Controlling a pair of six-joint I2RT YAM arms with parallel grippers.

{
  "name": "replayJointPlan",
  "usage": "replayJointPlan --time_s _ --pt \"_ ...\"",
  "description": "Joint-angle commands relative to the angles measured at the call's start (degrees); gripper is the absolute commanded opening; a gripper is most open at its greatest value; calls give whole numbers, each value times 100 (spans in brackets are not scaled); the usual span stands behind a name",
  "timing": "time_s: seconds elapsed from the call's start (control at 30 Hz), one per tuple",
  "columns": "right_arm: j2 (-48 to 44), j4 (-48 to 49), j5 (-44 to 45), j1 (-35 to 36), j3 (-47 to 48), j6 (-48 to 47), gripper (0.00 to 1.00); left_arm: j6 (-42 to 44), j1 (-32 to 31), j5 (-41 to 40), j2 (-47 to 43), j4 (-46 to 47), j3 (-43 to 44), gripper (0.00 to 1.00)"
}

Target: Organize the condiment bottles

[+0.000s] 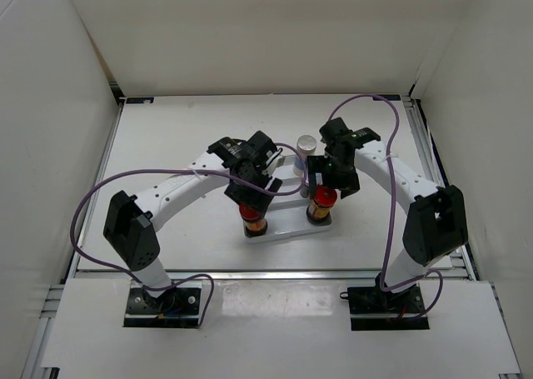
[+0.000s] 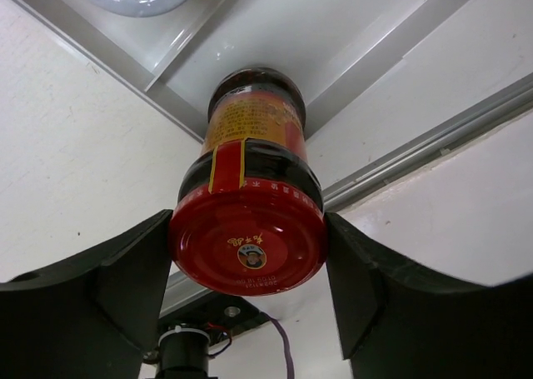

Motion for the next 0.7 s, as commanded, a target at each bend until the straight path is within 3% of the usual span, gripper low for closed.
replayJointPlan --time_s 0.0,0.07,0.33,0.67 --pt "-209 -99 100 -46 31 -107 100 25 1 84 -186 240 49 84" --pt "-209 -99 100 -46 31 -107 100 25 1 -30 -186 240 49 99" --pt "-209 -345 47 -46 347 -212 100 -79 1 -399 -300 187 286 99" --pt "-156 -714 -111 -46 1445 -212 100 -133 1 -1252 -589 135 823 99"
